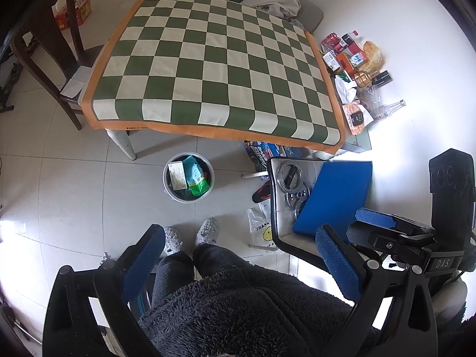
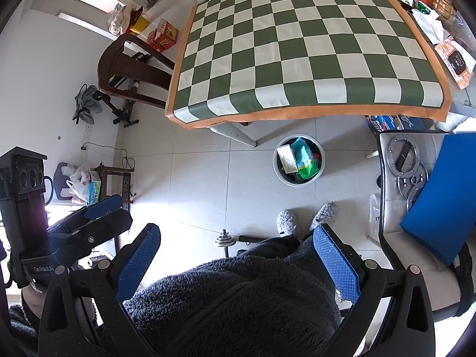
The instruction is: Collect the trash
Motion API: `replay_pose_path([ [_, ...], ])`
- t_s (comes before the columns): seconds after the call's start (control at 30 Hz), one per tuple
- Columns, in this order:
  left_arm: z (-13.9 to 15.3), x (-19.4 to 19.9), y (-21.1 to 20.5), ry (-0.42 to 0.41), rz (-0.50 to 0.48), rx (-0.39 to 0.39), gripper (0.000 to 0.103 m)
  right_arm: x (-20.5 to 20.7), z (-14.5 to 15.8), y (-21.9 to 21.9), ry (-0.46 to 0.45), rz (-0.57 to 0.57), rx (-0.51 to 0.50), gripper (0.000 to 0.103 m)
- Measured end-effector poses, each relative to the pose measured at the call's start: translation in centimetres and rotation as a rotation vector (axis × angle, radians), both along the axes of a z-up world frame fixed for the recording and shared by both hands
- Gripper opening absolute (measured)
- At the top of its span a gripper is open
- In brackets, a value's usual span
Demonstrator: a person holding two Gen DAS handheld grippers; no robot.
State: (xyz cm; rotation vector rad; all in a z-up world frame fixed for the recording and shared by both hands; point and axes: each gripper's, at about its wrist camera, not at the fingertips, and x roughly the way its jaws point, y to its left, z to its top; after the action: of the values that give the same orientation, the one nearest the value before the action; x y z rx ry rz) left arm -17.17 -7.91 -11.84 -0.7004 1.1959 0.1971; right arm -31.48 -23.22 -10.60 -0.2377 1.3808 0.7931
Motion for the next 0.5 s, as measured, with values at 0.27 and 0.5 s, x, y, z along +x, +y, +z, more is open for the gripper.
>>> replay_pose_path([
  [0.27, 0.03, -0.01, -0.32, -0.001, 0.003, 0.001, 0.103, -0.01, 0.08, -0.18, -0.002, -0.006, 0.002, 0.103],
  [0.5, 0.05, 0.07, -0.22, -0.001, 0.008, -0.001, 0.103, 0.11, 0.09, -0.22, 0.0, -0.005, 0.003, 0.103],
])
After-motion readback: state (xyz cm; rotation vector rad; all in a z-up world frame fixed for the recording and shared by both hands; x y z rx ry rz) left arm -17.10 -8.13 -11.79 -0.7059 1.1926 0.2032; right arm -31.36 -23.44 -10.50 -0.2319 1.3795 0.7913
